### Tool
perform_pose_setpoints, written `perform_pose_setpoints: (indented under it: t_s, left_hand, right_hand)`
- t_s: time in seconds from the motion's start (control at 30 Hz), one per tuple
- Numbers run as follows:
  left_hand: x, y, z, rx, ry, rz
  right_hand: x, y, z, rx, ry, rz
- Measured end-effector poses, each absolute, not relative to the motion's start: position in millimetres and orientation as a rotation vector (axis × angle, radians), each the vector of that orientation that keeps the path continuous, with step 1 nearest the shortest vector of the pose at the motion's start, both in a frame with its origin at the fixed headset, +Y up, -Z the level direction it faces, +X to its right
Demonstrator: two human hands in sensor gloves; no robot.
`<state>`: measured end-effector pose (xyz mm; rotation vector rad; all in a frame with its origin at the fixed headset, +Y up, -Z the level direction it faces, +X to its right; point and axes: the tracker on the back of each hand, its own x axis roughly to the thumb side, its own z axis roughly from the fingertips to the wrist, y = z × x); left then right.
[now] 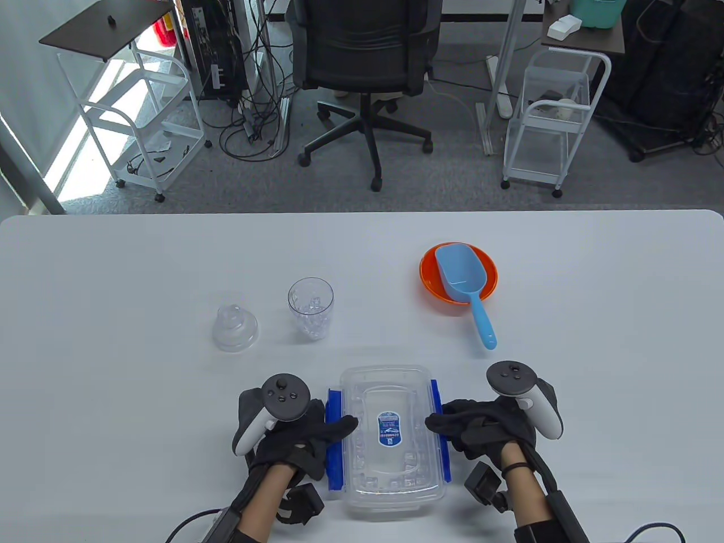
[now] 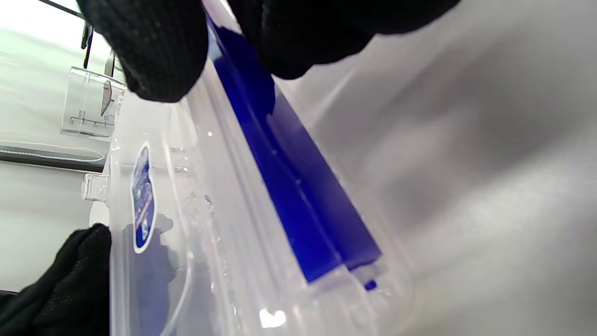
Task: Shake ice in a plastic shaker with both hands
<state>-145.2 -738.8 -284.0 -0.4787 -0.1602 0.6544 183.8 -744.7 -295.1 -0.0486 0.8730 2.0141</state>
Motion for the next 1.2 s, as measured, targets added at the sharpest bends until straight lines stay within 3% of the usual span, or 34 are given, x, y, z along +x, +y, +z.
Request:
perform_pose_setpoints:
  t_s: [0.17,0.33,0.83,0.93,1.2]
  left_hand:
    - [-138.2,-735.9,-282.0,-0.475,-0.195,0.672]
    - [-127.0,-730.5,-278.5,-0.435,-0.230,0.588]
    - [-105.8,-720.3,-271.7,-0.311,-0.319,0.395]
    - [-100.4,-716.3,-270.3,-0.270,-0.324,0.269]
    - [-103.9,-717.6,-271.1,-0.285,-0.329,0.322]
  right_hand:
    - [175.9,-739.2,-292.6,0.015,0.882,2.048]
    - [157.2,-737.0,-288.5,0.098,0.946,2.175]
    - [139.0,-722.3,-282.3,0.149,0.900,2.391]
    - [132.3,-717.8,-281.0,0.158,0.887,2.483]
    - [134.0,-718.4,-280.6,0.158,0.889,2.457]
